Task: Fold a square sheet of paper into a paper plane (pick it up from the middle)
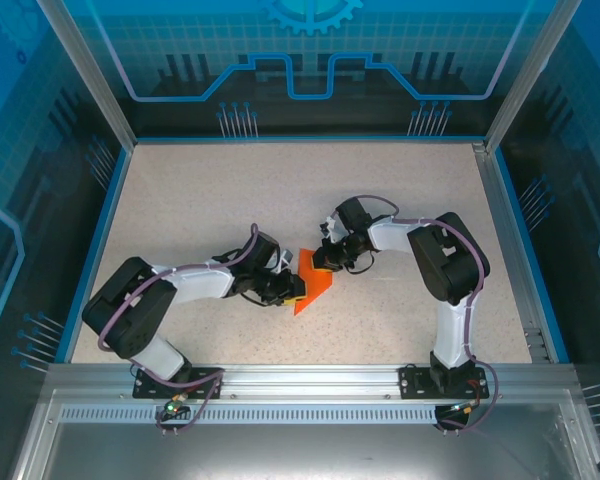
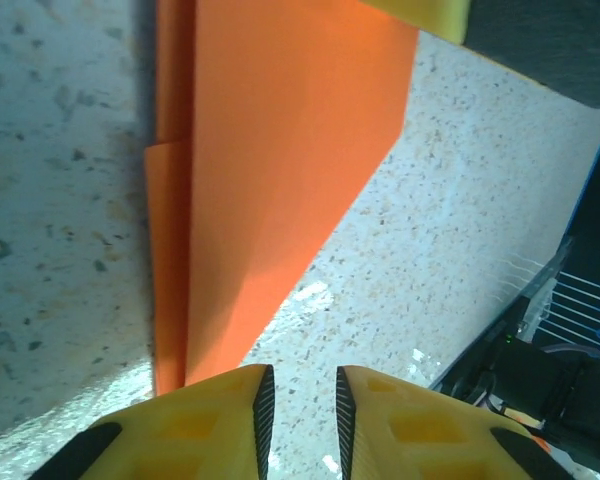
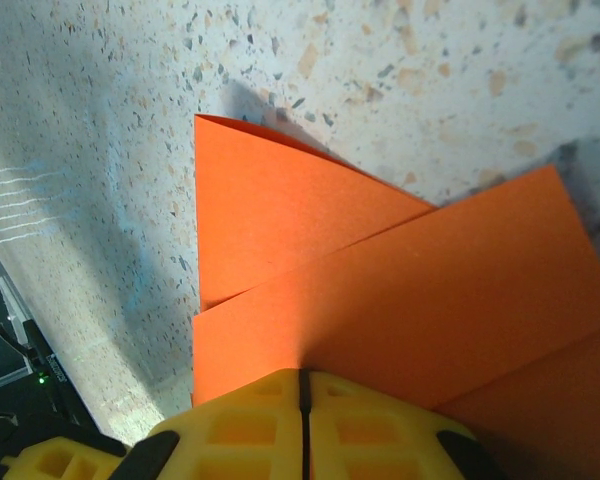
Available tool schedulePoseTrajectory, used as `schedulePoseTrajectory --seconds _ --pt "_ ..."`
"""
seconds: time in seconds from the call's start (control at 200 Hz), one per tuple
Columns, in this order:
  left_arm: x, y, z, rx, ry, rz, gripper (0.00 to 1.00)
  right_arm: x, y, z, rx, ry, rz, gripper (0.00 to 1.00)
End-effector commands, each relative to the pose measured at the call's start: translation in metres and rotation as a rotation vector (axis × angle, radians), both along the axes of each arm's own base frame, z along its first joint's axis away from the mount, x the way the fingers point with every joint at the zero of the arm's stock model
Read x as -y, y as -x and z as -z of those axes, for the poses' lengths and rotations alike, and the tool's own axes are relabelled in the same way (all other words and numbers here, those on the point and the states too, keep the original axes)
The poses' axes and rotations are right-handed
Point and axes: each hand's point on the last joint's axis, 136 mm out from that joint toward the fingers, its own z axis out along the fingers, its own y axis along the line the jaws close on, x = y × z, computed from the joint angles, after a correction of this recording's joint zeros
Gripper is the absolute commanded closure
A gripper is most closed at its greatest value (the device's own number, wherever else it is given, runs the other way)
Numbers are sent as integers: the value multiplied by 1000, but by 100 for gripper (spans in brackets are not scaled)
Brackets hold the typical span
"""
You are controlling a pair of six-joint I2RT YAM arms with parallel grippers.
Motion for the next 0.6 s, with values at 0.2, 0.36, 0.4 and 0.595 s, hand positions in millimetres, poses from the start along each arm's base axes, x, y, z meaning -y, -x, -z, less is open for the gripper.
schedulePoseTrajectory --seconds 0.2,0.36,0.4,0.595 --pt "-1 27 24 -112 4 83 74 22 20 54 -85 164 6 93" --pt "-9 38 39 -158 -35 83 75 24 21 56 -90 173 2 93" --pt "-13 43 42 -167 -49 86 75 24 21 56 -89 176 1 93" --pt "-25 60 45 -196 -82 107 75 25 21 57 -88 185 2 93"
